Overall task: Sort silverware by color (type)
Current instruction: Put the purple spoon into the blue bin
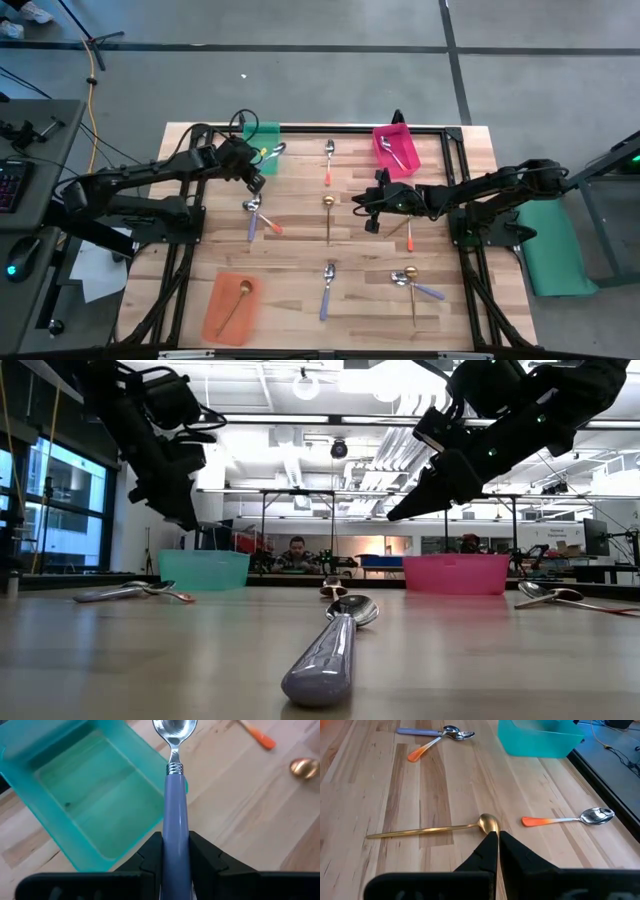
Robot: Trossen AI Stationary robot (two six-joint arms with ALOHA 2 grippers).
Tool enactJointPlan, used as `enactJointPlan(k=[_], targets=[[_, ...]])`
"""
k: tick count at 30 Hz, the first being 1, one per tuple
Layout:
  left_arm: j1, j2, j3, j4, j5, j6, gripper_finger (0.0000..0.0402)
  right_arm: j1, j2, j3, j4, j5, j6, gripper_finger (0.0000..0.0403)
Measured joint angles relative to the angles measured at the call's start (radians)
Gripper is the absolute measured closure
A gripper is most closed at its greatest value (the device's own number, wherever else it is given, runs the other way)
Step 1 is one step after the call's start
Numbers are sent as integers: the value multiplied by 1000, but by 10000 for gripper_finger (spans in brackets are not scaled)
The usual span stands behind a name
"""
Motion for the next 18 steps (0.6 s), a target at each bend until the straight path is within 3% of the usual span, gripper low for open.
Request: enactJointPlan(k=[7,18], targets=[[-31,-22,8,162,27,-23,346,0,0,0,0,0,0,401],[63,28,-5,57,-74,-76,346,0,0,0,-1,0,0,401]])
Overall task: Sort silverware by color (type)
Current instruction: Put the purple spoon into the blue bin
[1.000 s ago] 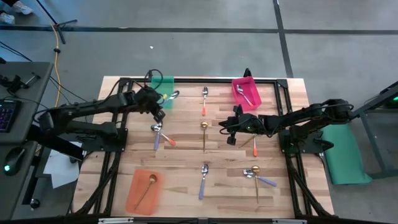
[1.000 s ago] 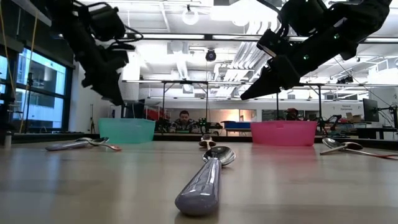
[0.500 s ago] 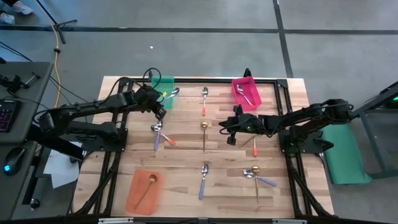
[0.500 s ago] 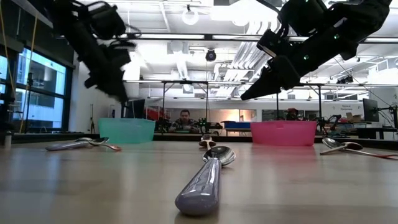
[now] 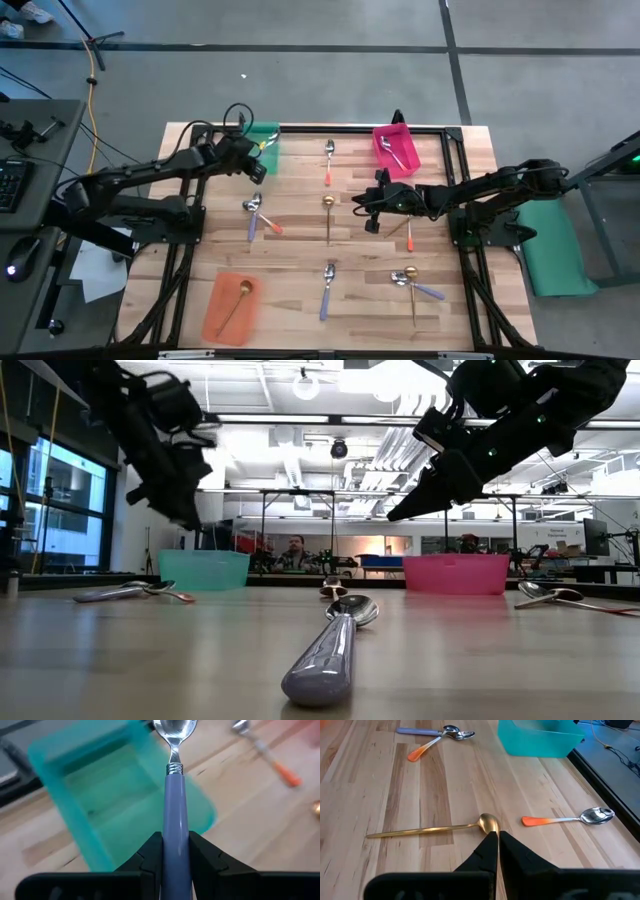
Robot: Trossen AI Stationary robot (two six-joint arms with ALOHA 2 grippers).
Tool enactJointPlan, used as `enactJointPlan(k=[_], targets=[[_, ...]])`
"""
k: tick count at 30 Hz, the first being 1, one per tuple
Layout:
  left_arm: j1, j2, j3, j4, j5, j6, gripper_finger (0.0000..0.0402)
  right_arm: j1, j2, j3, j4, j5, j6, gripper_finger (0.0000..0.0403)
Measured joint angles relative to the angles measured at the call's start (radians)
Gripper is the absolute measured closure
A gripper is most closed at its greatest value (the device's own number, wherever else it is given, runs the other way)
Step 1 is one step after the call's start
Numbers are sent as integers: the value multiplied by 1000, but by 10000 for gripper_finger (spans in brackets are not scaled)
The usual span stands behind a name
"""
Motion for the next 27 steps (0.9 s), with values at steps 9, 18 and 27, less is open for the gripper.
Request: enactJointPlan(k=[9,18,27], targets=[[133,138,-2,14,19,12,346,0,0,0,0,0,0,401],[204,212,-2,65,88,47,346,0,0,0,0,0,0,401],[211,202,-2,79,113,64,262,0,0,0,0,0,0,401]])
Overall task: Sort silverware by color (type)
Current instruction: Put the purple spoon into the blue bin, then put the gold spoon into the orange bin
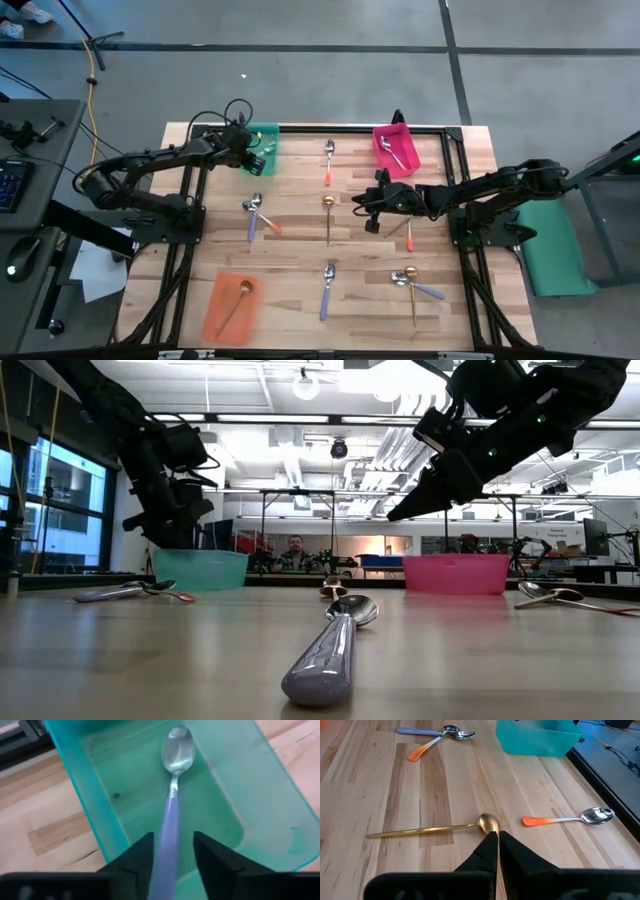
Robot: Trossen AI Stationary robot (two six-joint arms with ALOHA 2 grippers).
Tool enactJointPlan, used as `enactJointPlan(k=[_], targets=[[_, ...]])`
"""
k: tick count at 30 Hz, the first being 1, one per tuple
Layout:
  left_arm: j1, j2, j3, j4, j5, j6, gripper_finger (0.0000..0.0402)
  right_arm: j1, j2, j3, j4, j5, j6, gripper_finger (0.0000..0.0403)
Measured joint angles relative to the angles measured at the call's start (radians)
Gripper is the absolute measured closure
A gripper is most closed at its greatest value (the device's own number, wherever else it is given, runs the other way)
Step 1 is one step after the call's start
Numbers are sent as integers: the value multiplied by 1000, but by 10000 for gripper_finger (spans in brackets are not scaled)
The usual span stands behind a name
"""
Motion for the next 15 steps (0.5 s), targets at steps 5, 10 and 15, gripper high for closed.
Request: enactJointPlan(k=[5,10,15], targets=[[-1,-42,0,-10,0,22,231,0,0,0,0,0,0,401],[-48,-141,0,-36,-3,46,256,0,0,0,0,0,0,401],[-197,-256,0,-32,-64,62,305,0,0,0,0,0,0,401]])
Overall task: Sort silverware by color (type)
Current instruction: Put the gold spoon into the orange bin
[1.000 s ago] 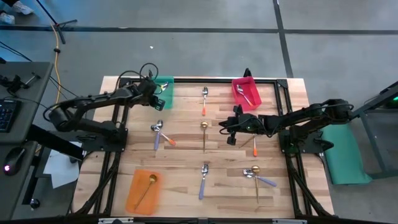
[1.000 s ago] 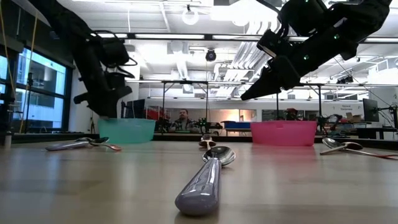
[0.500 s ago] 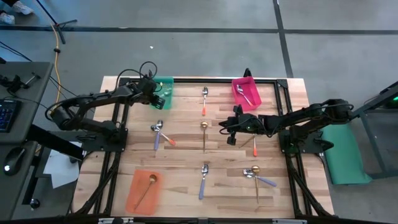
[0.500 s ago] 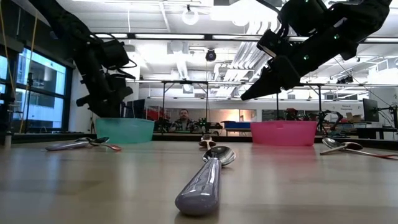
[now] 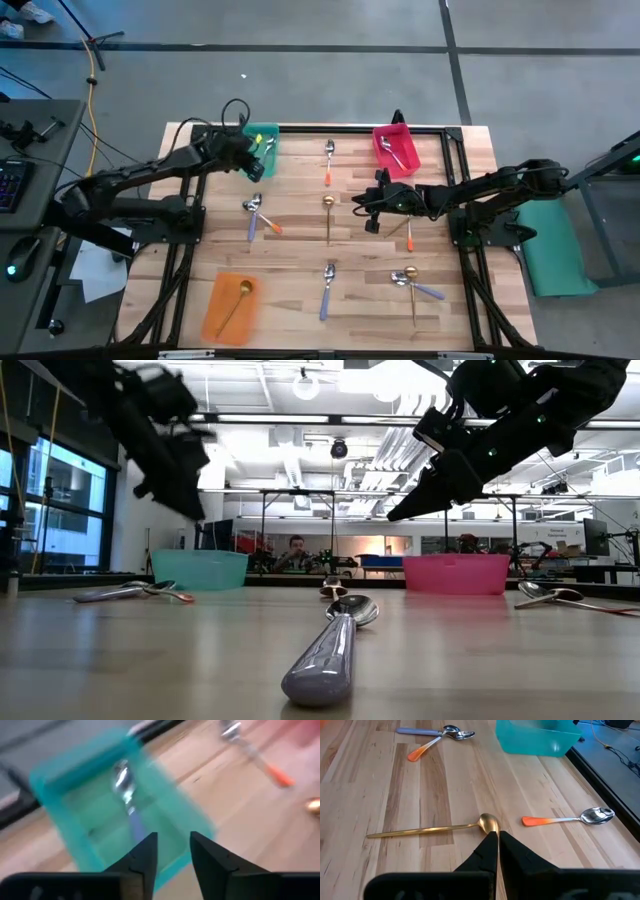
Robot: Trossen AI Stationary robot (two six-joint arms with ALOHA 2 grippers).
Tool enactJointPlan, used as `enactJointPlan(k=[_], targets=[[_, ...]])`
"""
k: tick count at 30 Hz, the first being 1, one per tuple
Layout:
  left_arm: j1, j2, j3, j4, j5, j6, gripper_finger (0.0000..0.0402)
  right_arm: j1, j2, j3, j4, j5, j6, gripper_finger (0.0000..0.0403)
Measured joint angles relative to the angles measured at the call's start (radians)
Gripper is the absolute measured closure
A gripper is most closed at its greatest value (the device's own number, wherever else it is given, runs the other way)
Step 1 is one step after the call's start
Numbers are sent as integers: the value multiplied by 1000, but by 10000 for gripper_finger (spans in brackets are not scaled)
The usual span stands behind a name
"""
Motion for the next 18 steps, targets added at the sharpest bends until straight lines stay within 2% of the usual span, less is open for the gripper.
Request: enactJointPlan(k=[6,12,18], targets=[[-237,-91,0,88,-93,48,349,0,0,0,0,0,0,401],[-456,-92,0,211,-166,64,371,0,0,0,9,0,0,401],[-602,-83,-141,546,-191,97,379,0,0,0,52,0,17,401]])
